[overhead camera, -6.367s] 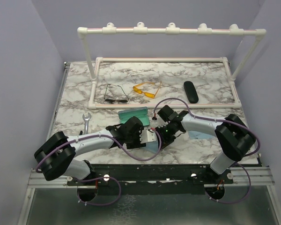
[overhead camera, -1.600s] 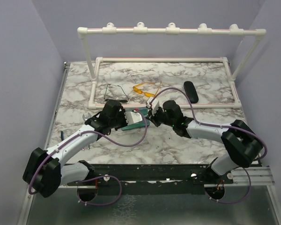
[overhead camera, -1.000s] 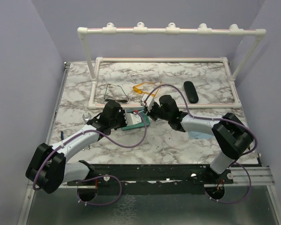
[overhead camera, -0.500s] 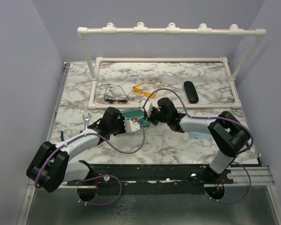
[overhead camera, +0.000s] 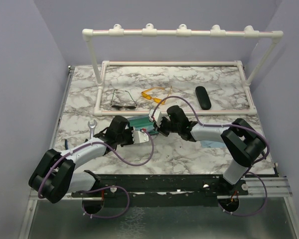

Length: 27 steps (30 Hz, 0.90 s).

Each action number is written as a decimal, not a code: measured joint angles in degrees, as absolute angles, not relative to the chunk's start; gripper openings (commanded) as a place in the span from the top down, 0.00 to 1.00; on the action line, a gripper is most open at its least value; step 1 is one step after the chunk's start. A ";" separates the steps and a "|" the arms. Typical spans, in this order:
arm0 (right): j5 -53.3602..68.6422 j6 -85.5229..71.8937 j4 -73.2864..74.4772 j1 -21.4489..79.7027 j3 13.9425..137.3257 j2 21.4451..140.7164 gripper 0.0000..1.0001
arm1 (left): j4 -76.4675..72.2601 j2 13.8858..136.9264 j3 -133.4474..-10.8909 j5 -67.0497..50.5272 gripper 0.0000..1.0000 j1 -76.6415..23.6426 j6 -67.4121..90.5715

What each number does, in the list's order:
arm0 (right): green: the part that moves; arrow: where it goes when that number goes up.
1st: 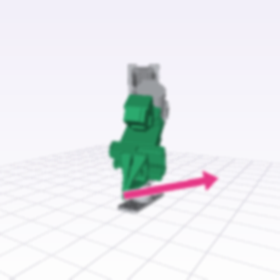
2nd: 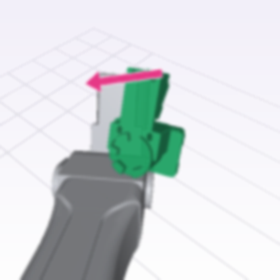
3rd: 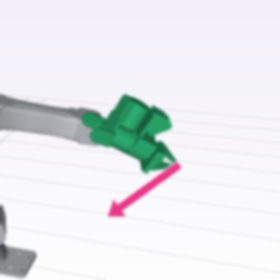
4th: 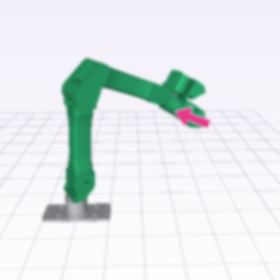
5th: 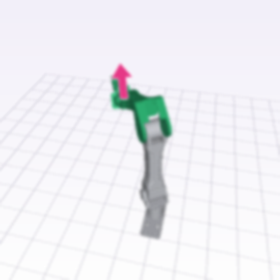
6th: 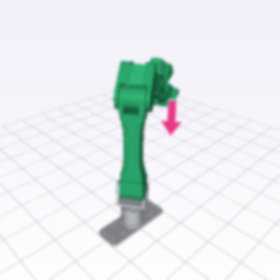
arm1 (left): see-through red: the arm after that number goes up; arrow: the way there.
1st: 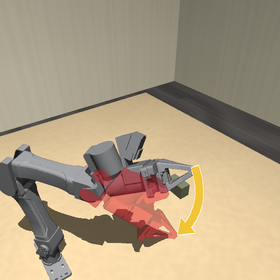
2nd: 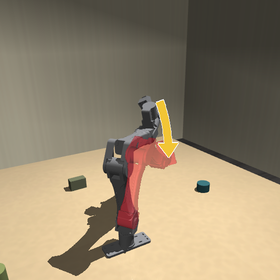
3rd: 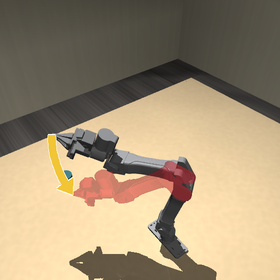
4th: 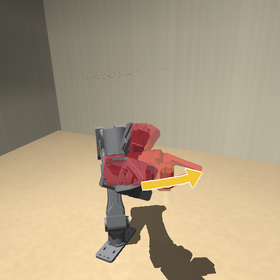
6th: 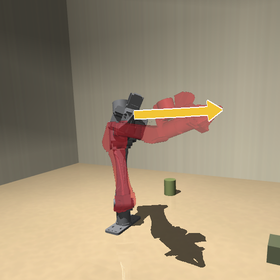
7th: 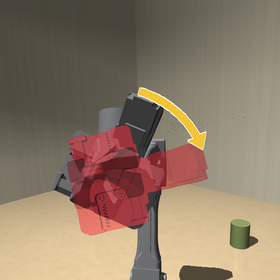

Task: Organize the sunglasses
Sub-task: Place the glasses cleaning cloth in the sunglasses case.

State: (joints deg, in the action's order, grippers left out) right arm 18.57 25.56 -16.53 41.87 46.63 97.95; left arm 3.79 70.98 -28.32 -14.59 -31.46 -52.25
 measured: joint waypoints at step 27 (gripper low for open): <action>21.87 24.25 -4.45 42.57 46.72 86.80 1.00 | 22.20 66.59 -39.70 -15.57 1.00 -31.51 -44.12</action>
State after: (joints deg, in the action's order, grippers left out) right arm 21.87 24.25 -4.45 42.57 46.72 86.80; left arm 22.20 66.59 -39.70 -15.57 -31.51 -44.12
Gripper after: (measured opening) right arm 0.006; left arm 0.003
